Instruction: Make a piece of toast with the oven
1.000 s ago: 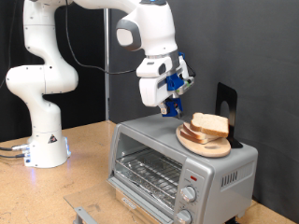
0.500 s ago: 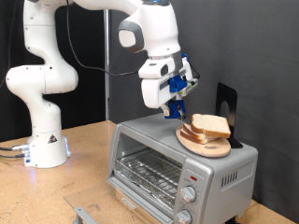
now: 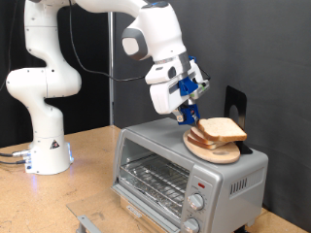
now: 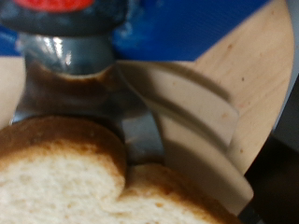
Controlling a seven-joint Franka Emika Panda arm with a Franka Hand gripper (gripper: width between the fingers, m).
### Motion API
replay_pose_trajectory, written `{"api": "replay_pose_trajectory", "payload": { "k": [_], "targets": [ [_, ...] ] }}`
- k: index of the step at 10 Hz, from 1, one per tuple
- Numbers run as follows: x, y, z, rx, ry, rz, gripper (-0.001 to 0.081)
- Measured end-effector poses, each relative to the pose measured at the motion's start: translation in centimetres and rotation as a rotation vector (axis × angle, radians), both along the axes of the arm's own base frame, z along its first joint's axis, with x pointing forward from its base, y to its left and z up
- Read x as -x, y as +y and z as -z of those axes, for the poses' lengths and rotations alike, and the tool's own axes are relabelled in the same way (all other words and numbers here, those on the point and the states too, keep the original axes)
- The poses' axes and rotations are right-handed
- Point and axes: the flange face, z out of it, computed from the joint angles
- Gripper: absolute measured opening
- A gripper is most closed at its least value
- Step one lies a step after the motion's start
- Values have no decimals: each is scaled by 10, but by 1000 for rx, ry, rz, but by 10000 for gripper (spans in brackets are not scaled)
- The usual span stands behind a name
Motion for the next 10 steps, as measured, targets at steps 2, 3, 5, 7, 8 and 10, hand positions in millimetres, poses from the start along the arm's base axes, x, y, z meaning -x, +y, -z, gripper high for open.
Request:
{"api": "replay_pose_trajectory", "payload": {
  "k": [2, 3, 5, 7, 8, 10],
  "targets": [
    [9, -6, 2, -7, -29, -26, 482],
    [14, -10, 2, -19, -53, -41, 482],
    [27, -20, -1, -35, -83, -65, 482],
    [40, -30, -7, -37, -88, -81, 482],
    [48, -34, -10, -33, -75, -91, 482],
    [48, -34, -8, -49, -88, -122, 482]
  ]
}}
